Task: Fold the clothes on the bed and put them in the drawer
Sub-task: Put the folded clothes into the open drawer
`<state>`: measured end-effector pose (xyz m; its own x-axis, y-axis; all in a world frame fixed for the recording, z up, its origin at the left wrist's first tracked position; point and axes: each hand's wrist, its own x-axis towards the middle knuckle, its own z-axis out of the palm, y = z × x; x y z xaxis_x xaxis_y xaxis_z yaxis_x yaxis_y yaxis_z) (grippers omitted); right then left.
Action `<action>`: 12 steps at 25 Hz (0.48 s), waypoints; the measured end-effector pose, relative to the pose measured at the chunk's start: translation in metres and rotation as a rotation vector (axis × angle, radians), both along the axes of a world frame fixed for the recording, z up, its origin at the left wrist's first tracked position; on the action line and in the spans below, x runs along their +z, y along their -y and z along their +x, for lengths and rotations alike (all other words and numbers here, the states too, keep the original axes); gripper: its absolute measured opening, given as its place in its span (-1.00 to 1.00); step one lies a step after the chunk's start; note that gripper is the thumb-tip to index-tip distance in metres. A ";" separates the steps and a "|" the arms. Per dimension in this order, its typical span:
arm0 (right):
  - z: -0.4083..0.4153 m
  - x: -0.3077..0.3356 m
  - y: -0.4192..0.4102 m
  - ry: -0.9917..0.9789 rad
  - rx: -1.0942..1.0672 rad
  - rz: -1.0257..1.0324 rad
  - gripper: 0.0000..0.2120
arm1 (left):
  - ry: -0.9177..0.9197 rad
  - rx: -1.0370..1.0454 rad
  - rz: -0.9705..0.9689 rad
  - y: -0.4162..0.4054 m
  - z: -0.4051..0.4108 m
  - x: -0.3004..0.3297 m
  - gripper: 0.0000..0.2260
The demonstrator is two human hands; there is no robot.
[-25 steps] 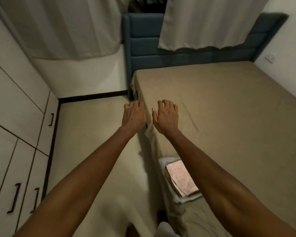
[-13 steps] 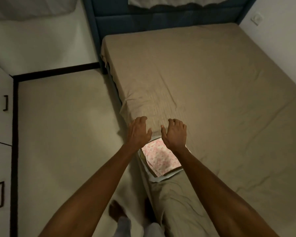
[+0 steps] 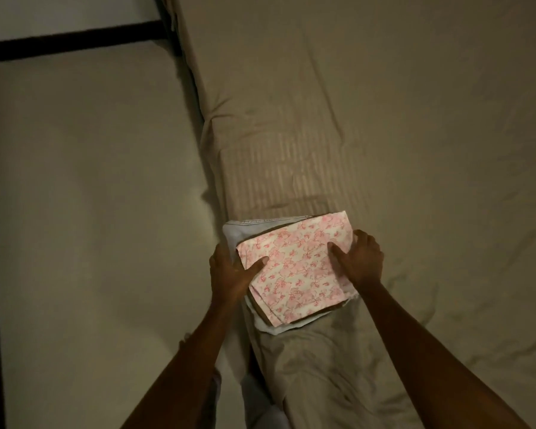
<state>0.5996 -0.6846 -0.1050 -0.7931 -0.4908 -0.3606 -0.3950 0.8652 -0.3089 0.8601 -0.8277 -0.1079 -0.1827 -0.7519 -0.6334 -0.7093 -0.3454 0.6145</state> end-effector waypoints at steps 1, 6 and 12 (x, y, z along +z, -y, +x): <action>-0.005 -0.009 -0.004 0.121 -0.076 -0.067 -0.28 | -0.031 0.059 0.056 -0.006 0.000 -0.014 0.28; -0.019 -0.026 -0.009 0.754 -0.376 -0.313 -0.51 | -0.158 0.288 0.219 -0.040 -0.004 -0.057 -0.03; -0.045 -0.020 0.004 1.133 -0.422 -0.191 -0.53 | -0.286 0.372 0.324 -0.038 -0.004 -0.050 -0.32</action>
